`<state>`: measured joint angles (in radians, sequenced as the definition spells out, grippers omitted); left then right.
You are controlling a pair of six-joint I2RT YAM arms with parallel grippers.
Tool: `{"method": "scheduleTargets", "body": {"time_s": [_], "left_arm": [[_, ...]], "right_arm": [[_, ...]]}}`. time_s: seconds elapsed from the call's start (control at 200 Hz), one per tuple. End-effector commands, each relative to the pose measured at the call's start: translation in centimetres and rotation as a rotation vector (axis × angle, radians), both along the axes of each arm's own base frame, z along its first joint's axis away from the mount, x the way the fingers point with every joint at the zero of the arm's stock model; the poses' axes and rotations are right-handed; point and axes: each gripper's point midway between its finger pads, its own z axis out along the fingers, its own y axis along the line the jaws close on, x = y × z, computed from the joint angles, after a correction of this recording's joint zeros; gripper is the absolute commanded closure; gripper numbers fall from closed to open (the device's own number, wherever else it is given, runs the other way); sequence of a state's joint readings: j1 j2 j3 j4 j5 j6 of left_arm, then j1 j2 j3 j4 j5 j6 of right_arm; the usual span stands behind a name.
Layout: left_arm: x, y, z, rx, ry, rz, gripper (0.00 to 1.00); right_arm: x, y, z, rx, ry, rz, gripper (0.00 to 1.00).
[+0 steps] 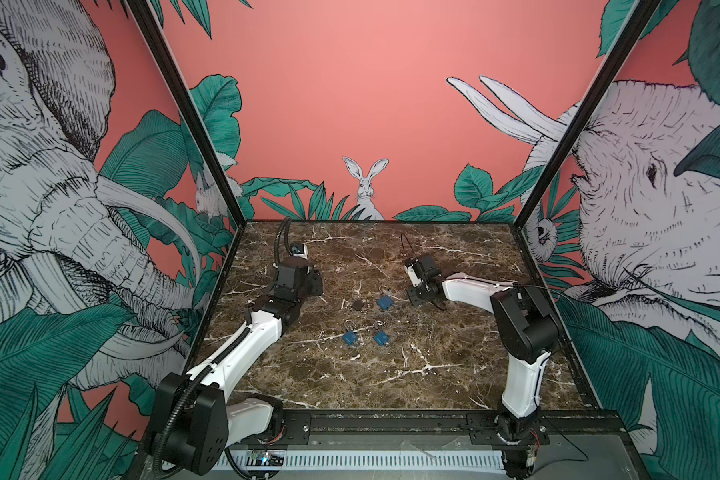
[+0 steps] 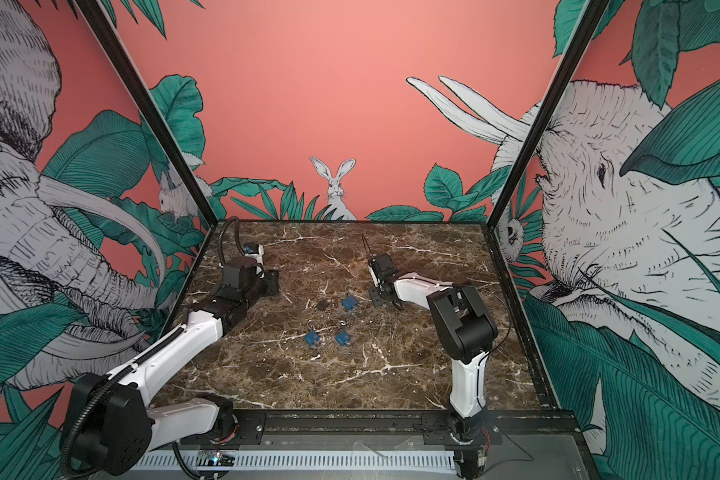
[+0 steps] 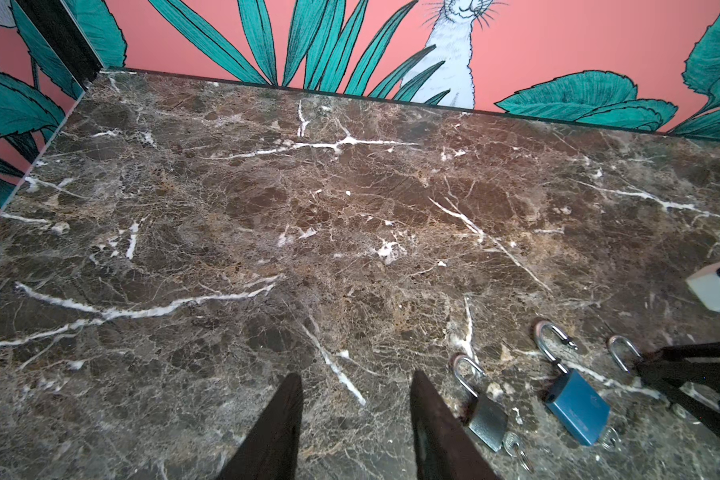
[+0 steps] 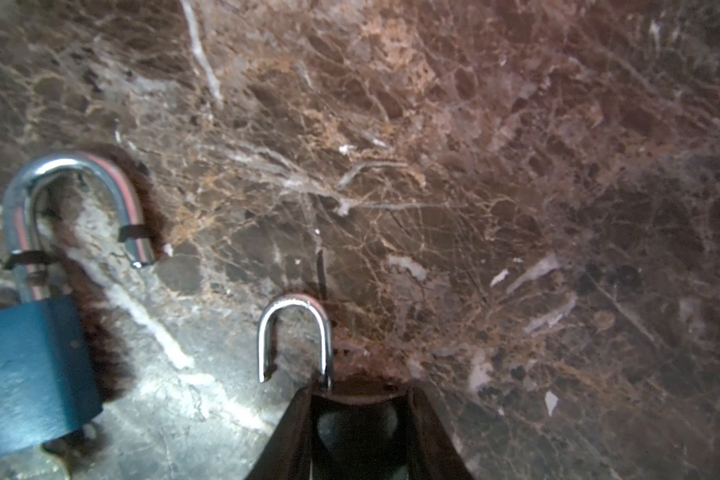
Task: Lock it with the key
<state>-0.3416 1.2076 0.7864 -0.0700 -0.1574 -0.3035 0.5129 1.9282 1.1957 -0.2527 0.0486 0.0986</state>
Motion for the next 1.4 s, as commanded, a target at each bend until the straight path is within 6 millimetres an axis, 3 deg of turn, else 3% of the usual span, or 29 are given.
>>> {"method": "scheduleTargets", "body": {"time_s": [0.0, 0.165, 0.49, 0.74, 1.02, 1.105, 1.12, 1.165, 1.39], "left_arm": [[-0.4, -0.4, 0.6, -0.012, -0.004, -0.023, 0.56], [-0.3, -2.9, 0.4, -0.067, 0.039, -0.124, 0.64], [-0.4, -9.0, -0.2, -0.092, 0.059, -0.288, 0.65], [-0.3, -13.8, -1.5, -0.148, 0.096, -0.407, 0.65], [0.2, -17.2, -1.9, -0.239, 0.128, -0.501, 0.67], [0.3, -18.2, -1.7, -0.281, 0.129, -0.53, 0.67], [0.2, -18.4, -1.7, -0.289, 0.131, -0.538, 0.67], [0.1, -19.0, -1.8, -0.312, 0.144, -0.558, 0.67], [-0.3, -22.1, -2.1, -0.437, 0.188, -0.651, 0.66]], "right_arm": [[-1.6, -0.4, -1.1, -0.024, 0.058, 0.005, 0.72], [-1.3, -0.1, 0.7, 0.001, 0.02, 0.015, 0.76], [-1.9, 0.9, 5.2, 0.092, -0.031, 0.055, 0.78], [-2.9, 1.0, 7.1, 0.121, -0.044, 0.068, 0.78], [-4.2, 1.1, 9.4, 0.158, -0.064, 0.079, 0.78], [-4.6, 1.2, 9.0, 0.157, -0.051, 0.079, 0.78], [-4.6, 1.2, 10.2, 0.173, -0.077, 0.082, 0.78], [-4.8, 1.3, 10.7, 0.182, -0.084, 0.083, 0.78], [-5.4, 1.9, 11.5, 0.201, -0.094, 0.098, 0.78]]}}
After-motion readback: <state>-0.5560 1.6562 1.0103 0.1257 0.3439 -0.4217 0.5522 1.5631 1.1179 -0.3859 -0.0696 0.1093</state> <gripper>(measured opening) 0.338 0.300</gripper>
